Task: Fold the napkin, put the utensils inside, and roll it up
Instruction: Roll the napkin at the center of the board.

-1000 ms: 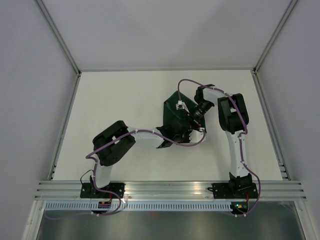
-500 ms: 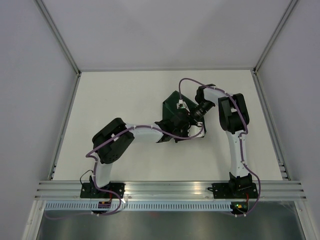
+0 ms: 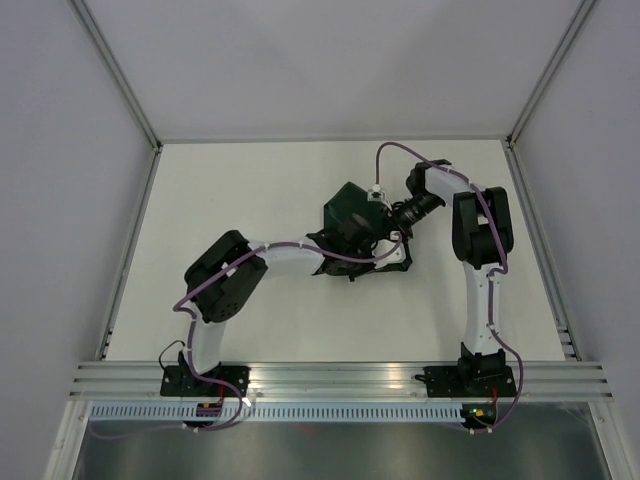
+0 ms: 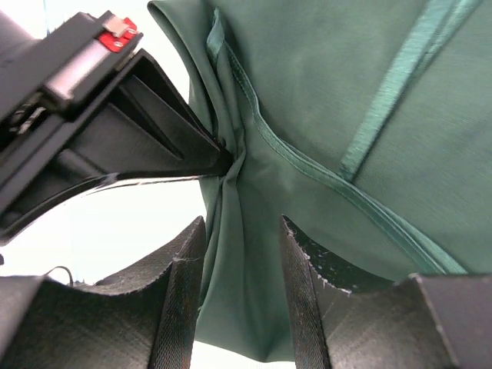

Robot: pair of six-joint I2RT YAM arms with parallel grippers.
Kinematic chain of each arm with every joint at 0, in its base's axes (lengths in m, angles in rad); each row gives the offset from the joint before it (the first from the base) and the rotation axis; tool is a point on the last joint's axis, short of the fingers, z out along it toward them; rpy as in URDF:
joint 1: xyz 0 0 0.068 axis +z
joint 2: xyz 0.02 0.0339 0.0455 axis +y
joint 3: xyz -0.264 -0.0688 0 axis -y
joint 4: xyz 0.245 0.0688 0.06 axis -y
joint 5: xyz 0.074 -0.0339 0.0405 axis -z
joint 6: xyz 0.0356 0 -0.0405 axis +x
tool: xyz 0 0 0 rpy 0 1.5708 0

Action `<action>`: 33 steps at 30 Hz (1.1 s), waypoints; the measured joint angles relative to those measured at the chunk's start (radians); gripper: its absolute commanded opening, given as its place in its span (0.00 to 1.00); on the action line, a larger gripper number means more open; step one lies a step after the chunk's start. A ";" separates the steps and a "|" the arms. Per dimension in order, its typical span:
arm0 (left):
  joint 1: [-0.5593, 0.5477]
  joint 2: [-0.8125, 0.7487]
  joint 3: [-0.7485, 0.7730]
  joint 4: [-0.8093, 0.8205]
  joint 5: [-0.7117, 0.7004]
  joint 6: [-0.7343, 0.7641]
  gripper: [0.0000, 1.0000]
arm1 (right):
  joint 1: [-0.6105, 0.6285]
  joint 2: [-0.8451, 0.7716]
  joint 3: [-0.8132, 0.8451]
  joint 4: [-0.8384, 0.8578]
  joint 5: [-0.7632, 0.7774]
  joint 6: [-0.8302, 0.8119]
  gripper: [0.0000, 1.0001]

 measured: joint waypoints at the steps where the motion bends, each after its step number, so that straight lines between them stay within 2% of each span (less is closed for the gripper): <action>1: 0.005 0.005 0.011 -0.015 0.012 -0.006 0.02 | -0.006 -0.008 0.000 0.002 -0.004 0.005 0.49; 6: 0.041 0.039 0.087 -0.108 0.102 -0.049 0.02 | -0.058 -0.066 -0.013 0.021 -0.042 0.035 0.50; 12: 0.098 0.077 0.146 -0.196 0.261 -0.111 0.02 | -0.161 -0.231 -0.133 0.124 -0.074 0.070 0.49; 15: 0.124 0.098 0.169 -0.240 0.346 -0.142 0.02 | -0.201 -0.336 -0.233 0.180 -0.081 0.051 0.49; 18: 0.143 0.135 0.214 -0.296 0.426 -0.172 0.02 | -0.208 -0.484 -0.409 0.304 -0.060 0.054 0.50; 23: 0.163 0.196 0.276 -0.371 0.550 -0.227 0.02 | -0.085 -0.801 -0.783 0.619 0.063 0.119 0.53; 28: 0.181 0.253 0.332 -0.450 0.639 -0.274 0.02 | 0.064 -0.982 -0.958 0.842 0.180 0.148 0.57; 33: 0.188 0.306 0.388 -0.524 0.701 -0.317 0.02 | 0.204 -1.025 -1.054 0.992 0.293 0.155 0.59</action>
